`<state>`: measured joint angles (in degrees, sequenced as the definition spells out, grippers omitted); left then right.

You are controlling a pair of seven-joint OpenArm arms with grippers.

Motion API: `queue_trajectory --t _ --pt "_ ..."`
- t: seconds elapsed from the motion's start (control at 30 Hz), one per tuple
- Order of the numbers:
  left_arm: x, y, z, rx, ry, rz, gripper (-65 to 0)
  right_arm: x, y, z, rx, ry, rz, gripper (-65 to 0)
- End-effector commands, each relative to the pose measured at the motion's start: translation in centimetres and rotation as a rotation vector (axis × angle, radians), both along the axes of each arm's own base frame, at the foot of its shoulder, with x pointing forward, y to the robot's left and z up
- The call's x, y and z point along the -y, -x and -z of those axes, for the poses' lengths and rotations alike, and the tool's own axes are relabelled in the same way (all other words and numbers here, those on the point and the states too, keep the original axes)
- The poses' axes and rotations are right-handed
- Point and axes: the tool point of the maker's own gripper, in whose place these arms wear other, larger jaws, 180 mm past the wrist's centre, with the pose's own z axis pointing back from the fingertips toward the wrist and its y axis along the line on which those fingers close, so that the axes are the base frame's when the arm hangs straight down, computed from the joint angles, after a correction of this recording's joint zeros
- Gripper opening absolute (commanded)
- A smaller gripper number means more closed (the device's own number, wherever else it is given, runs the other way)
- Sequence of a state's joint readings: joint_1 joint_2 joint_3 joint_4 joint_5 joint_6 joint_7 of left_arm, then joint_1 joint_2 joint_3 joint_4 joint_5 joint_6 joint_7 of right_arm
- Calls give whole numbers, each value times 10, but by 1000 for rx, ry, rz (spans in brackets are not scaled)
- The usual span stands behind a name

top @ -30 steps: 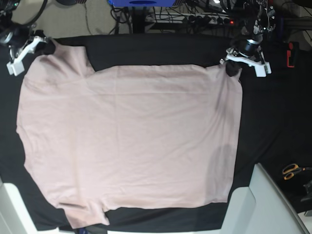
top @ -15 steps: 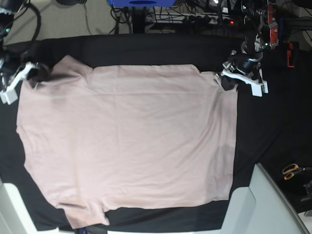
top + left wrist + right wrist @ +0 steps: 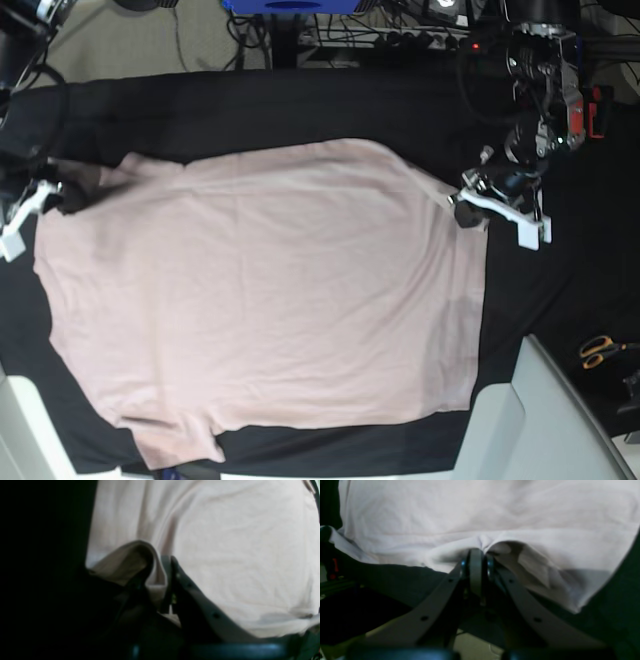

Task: Fold the T-shirt properly
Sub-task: 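Hold the edge with both grippers and drag it toward the robot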

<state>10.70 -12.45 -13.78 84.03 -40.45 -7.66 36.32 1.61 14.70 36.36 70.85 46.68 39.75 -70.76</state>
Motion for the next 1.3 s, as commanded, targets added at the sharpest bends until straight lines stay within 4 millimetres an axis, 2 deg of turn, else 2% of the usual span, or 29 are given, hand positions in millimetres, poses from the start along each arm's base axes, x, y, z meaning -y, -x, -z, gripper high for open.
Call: queue_trajectory --t 0.0,0.13,0.3,0.47,0.67,0.83,1.07,1.27 --pt "-6 -11 -9 29 -9 1 -650 11 -22 -20 77 9 12 -648" --pt "-7 -25 -1 -10 6 2 -650 9 -45 -23 87 -3 -16 -648" --pt "-16 -37 4 -28 -106 24 -650 3 -70 -22 110 -26 -28 -648" --pt "-9 -53 4 -33 -170 85 -650 1 -89 -21 121 -38 -33 -648" --pt "-4 -65 20 -88 -234 140 -650 -14 -113 -26 170 -49 -49 -648" --pt "-5 -76 20 -94 -277 157 -650 -23 -129 -34 214 -46 -68 -648" --pt "-19 -92 19 -111 -347 162 -650 -16 -145 -36 237 -68 -13 -648" --pt "-23 -102 20 -123 -376 161 -650 -24 -156 -40 278 -54 -32 -648"
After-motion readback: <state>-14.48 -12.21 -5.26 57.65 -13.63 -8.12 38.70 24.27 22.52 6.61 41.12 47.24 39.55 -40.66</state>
